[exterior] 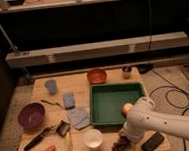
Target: Place grapes in red bowl
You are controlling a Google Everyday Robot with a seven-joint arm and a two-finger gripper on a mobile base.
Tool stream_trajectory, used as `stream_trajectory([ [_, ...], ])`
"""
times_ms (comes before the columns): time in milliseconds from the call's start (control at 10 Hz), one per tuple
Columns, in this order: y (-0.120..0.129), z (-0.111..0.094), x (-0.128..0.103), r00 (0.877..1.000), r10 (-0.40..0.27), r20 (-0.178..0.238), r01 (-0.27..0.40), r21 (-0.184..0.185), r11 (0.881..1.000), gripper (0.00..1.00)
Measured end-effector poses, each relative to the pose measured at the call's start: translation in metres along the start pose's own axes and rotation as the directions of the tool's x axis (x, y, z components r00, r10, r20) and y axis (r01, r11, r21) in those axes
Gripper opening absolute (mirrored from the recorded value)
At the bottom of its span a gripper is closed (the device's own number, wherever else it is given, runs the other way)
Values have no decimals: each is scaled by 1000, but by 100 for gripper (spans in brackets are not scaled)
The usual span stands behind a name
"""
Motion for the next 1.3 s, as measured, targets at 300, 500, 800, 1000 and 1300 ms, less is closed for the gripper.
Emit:
stream_trajectory([
  [300, -4, 2, 0, 1000, 0, 13, 0, -1, 1000, 65],
  [500, -8, 5, 0, 1000, -2, 25, 2, -4, 1000, 65],
  [800, -10, 6, 3, 999, 2, 36, -2, -8, 1000, 65],
  [1000, -13, 8, 4, 999, 3, 39, -3, -10, 1000, 64],
  [1300, -12, 14, 4, 999, 6, 43, -6, -17, 1000, 37],
])
